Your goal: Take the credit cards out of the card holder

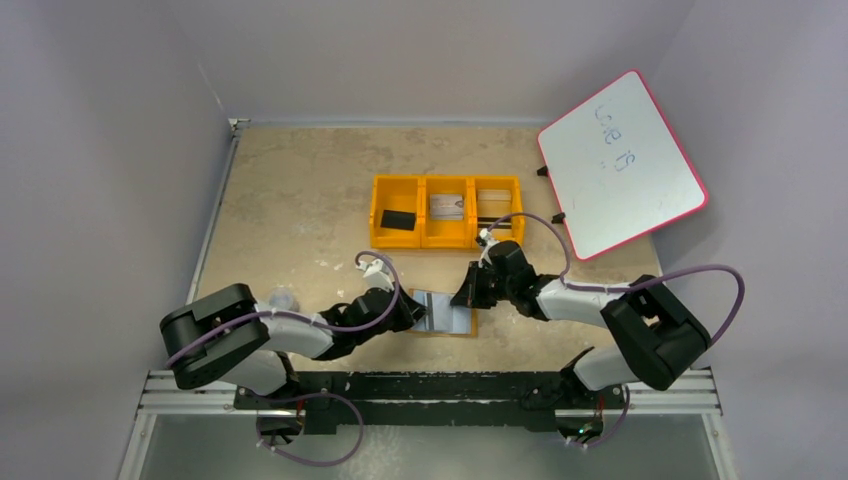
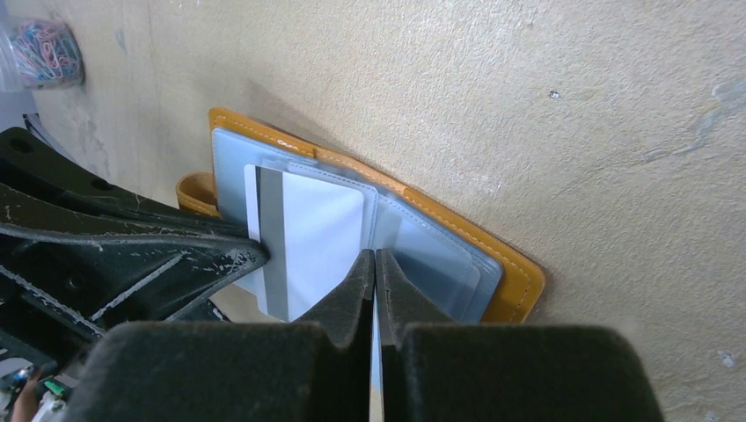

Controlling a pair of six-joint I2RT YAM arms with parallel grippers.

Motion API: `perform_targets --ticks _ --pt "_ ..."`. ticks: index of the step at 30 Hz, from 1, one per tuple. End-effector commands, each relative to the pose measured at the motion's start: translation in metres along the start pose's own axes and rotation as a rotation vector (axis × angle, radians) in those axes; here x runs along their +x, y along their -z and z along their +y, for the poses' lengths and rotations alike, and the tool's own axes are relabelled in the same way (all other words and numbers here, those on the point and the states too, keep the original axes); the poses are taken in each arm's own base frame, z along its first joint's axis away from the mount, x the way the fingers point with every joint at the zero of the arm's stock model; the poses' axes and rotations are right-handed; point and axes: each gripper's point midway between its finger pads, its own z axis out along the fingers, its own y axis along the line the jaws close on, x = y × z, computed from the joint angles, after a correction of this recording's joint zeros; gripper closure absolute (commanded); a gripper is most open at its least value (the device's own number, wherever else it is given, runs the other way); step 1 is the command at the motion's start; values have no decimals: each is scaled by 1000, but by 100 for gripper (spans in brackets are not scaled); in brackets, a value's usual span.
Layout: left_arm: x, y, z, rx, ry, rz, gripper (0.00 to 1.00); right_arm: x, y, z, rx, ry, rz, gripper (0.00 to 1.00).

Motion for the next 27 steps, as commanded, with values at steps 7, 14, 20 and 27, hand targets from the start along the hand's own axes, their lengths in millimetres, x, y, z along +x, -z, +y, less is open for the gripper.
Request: perform_targets --ticks 7,14,20,27 --pt "-9 2 1 -17 -42 -34 100 8 5 -7 23 21 19 100" --pt "0 -8 -1 2 -19 -9 100 -8 17 32 -121 80 -21 91" --pt "3 -12 -1 4 -16 3 100 11 5 31 -162 90 58 91" --pt "1 -9 2 -19 -31 -2 100 33 -14 -20 89 32 118 100"
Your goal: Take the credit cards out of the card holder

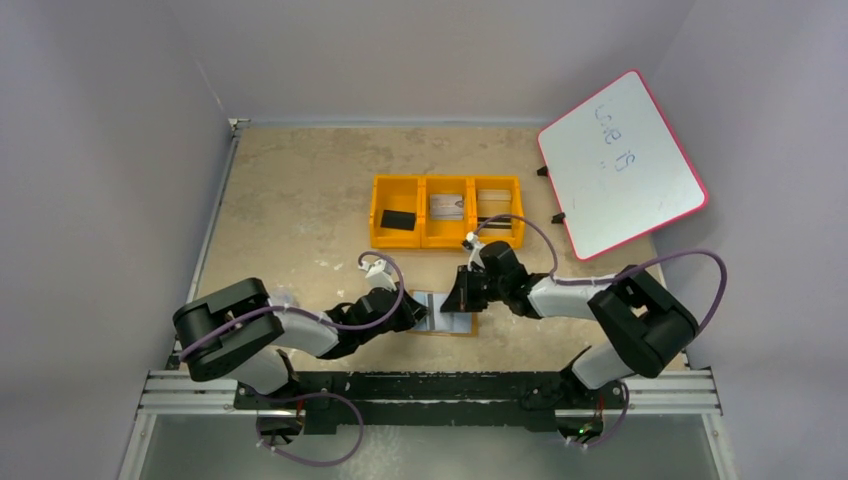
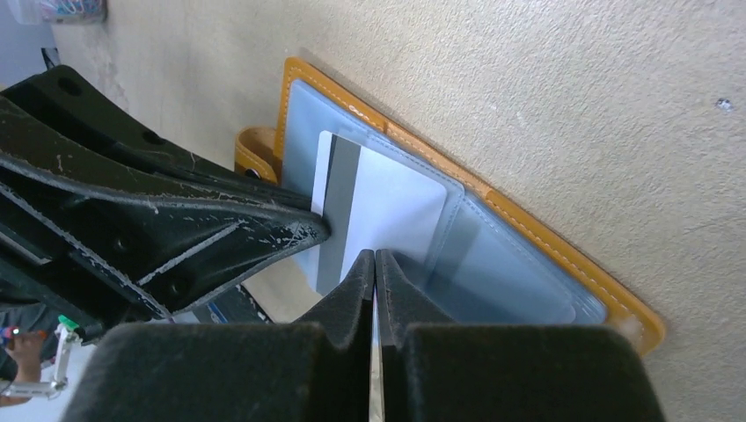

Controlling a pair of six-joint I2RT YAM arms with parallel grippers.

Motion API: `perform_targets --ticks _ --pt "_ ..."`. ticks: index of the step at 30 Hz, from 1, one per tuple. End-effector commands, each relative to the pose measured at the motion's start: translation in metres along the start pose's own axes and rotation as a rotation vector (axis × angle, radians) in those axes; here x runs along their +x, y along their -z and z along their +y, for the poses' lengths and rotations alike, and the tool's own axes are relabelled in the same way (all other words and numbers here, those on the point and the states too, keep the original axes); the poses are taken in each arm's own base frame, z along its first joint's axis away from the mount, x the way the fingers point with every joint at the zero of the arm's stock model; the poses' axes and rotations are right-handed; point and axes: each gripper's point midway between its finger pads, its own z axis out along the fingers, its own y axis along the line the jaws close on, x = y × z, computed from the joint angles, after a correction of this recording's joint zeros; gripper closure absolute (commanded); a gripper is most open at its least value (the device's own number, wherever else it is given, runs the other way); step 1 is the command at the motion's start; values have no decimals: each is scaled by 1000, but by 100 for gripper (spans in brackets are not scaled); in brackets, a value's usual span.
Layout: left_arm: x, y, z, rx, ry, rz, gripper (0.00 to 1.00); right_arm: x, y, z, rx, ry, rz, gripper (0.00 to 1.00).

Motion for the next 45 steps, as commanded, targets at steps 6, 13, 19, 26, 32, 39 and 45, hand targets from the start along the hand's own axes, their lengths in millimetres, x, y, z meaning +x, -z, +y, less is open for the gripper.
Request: perform_targets --ticks 6,13,19,26,32,39,45 --pt "-12 6 1 -35 -44 -38 100 18 -4 -54 245 -50 22 100" --pt "-14 8 3 -45 -50 -46 100 18 1 -60 288 -59 7 100" --pt "-15 9 1 -41 -49 -48 94 19 1 -62 295 -55 16 100" --pt "-16 9 0 -36 -51 -50 94 19 0 -61 288 -49 19 100" --pt "-17 10 0 -37 -49 -54 95 19 0 -61 288 -48 21 100" --pt "-16 9 -1 -28 -48 -53 100 19 0 -61 286 -48 21 100" --pt "-21 13 3 -52 -47 -73 100 18 1 -60 288 -47 16 100"
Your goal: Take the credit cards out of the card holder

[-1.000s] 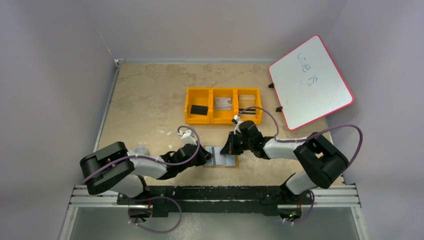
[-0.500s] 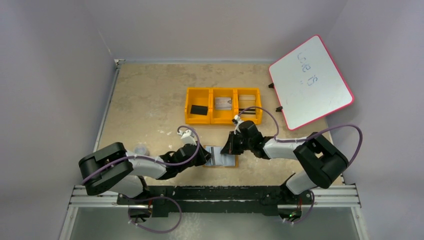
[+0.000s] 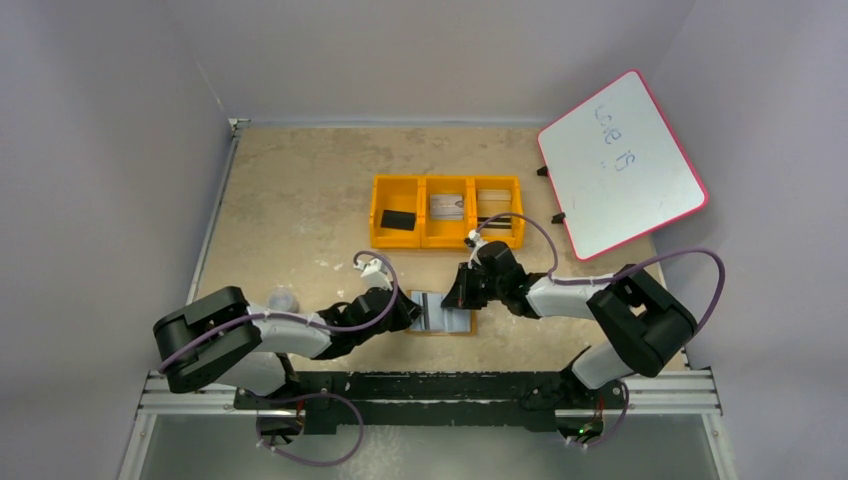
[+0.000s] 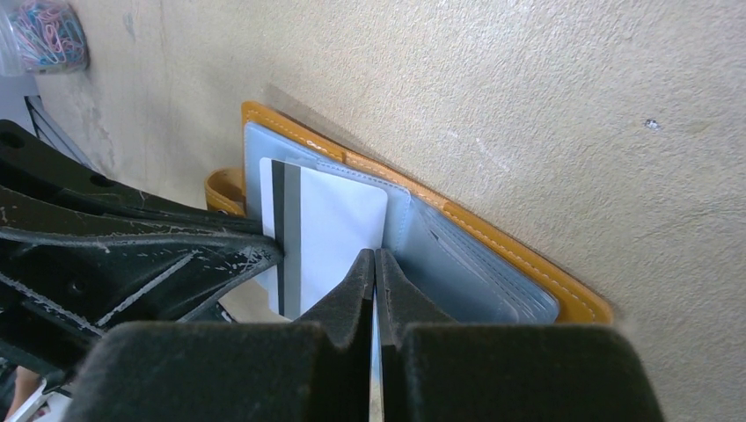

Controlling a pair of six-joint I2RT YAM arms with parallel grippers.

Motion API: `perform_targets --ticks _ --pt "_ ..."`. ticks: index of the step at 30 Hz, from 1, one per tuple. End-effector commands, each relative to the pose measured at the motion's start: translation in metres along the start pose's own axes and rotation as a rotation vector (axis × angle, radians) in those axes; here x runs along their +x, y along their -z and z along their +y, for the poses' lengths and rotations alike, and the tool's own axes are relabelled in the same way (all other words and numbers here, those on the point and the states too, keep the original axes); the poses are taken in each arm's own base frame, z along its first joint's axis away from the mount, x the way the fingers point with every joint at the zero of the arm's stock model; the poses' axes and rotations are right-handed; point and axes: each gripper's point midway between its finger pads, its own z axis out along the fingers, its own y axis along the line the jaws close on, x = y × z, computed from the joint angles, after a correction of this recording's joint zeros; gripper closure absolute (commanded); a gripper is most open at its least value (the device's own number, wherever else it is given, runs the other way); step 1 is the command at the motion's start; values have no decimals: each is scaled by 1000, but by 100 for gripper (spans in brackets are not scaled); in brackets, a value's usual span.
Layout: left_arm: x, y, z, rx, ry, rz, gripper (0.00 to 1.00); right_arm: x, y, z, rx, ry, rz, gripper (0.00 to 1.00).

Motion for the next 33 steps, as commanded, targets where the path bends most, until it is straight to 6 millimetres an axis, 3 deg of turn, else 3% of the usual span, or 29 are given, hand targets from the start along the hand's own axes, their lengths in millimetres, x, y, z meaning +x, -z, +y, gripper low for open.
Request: perform_targets --ticks 1,14,24,33 --pt "-13 3 -2 -9 -17 -53 100 29 4 -53 215 -8 79 100" --pt "-19 14 1 -20 -38 -66 100 24 6 -43 178 1 67 100" --pt "-37 31 -5 -49 -113 -92 100 -2 18 5 7 47 -10 95" --pt "-59 48 -29 4 -105 -144 100 -35 41 45 -103 77 -135 81"
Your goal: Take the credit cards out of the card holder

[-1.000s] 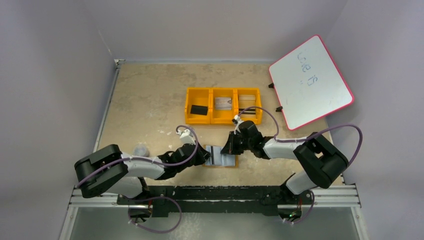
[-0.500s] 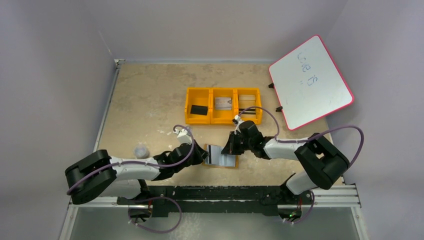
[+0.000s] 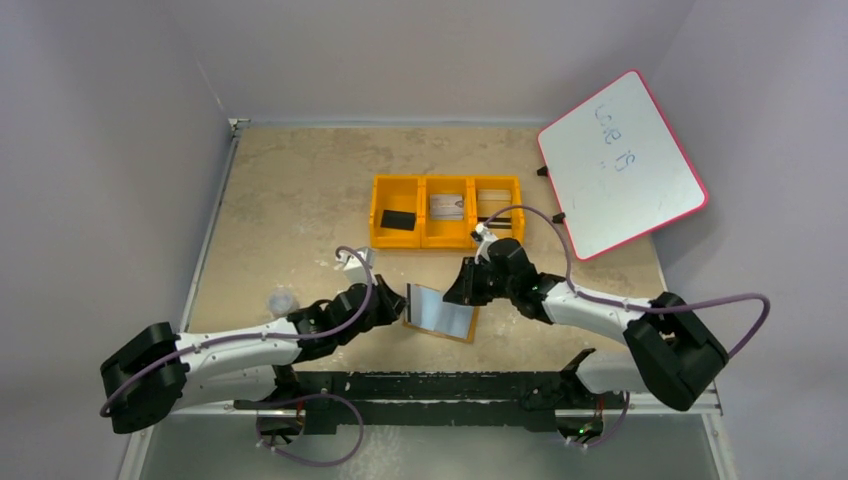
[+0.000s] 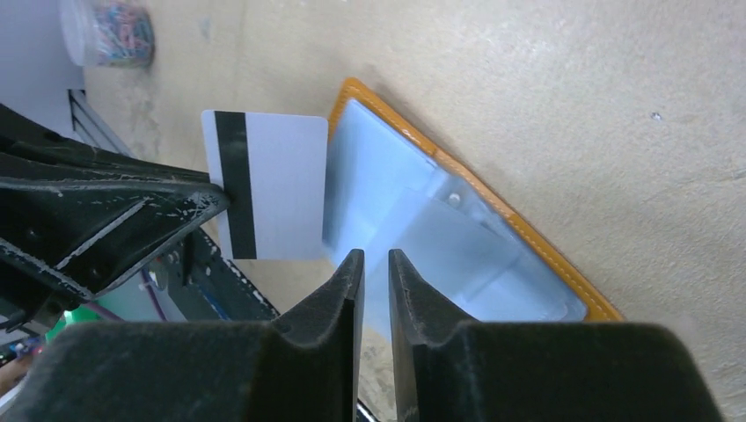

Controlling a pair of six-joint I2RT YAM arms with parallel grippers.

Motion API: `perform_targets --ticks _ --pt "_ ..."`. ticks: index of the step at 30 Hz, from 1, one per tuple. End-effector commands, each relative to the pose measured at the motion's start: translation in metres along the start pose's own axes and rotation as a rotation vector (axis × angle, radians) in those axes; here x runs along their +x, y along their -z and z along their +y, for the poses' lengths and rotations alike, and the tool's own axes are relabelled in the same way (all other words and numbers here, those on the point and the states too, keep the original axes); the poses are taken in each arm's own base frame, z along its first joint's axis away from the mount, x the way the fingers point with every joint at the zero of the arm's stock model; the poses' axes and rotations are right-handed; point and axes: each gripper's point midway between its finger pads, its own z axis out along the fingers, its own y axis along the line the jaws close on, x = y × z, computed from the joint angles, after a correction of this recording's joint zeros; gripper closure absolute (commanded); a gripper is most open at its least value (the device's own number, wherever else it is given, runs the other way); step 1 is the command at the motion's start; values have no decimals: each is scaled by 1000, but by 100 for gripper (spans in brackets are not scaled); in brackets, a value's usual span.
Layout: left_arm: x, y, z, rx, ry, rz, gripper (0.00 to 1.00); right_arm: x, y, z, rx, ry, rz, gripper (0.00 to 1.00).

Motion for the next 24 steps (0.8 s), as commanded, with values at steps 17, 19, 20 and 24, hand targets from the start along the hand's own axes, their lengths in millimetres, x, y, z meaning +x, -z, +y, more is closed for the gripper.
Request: perform_targets --ticks 17,19,20,24 --pt "-62 28 -57 140 13 -157 100 -56 26 63 -371 26 -156 35" --pt "-68 30 -62 156 22 -175 100 -60 29 69 -417 36 -158 33" --pt "-70 31 -64 164 26 -185 100 -60 31 72 -439 40 -154 32" --pt "-81 37 -75 203 44 -221 100 -60 32 78 -499 26 -151 28"
